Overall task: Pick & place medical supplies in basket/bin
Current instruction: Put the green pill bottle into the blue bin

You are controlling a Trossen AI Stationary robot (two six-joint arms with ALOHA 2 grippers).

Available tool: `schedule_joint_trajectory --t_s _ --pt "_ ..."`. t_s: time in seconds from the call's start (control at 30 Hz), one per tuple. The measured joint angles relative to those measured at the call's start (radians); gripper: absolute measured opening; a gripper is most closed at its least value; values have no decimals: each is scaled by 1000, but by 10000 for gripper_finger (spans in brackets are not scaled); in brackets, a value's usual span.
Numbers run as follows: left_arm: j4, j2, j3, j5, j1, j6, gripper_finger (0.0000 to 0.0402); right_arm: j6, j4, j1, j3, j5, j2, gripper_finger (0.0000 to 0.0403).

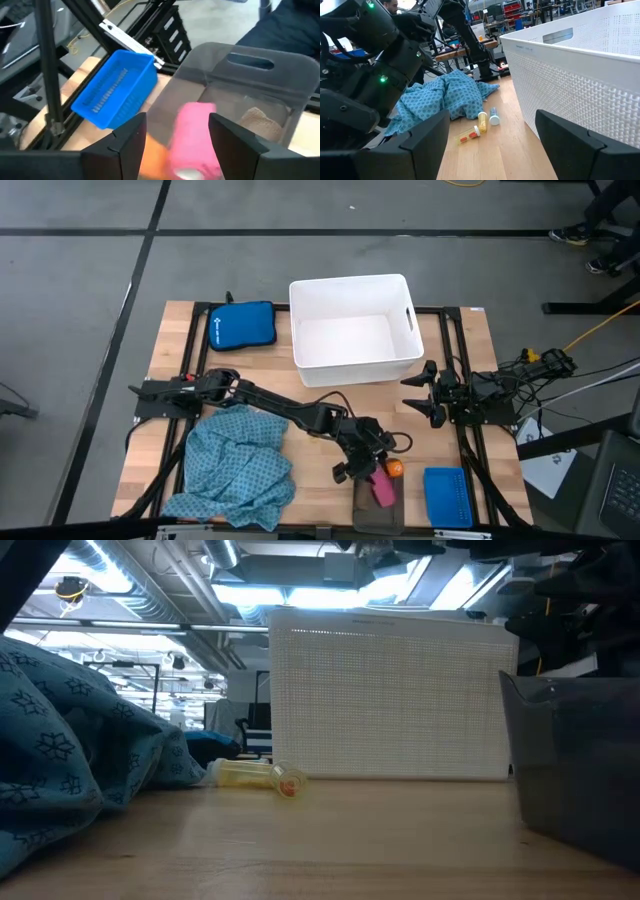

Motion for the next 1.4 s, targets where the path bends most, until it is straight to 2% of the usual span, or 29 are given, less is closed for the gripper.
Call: schedule_joint_trajectory --t_s 0.17,0.3,0.4,0.57,0.77,1.0,1.1,1.2,1.4 --pt "-30 -25 1 -119 11 5 212 0 -8 0 0 -3 0 297" --pt "-74 -49 1 -307 24 -9 212 1 -16 0 0 -3 0 297" --pt "-121 -62 1 -385 48 -75 212 -22 -10 0 0 -3 0 297" --pt "-200 -82 0 -392 92 -166 212 -52 34 0 0 -2 0 297" --pt "-266 -133 0 -342 121 -227 212 -70 65 0 0 4 0 297" --pt "-364 -256 -16 -293 147 -278 212 -44 71 0 0 -7 9 297" --pt "-342 -330 -89 -289 168 -313 212 -43 76 -2 0 -7 15 297" --pt "-285 -429 -219 -332 194 -346 212 -40 77 -2 0 -7 20 297" --pt "-7 -688 -609 -380 231 -413 199 -18 87 -2 1 -8 37 297"
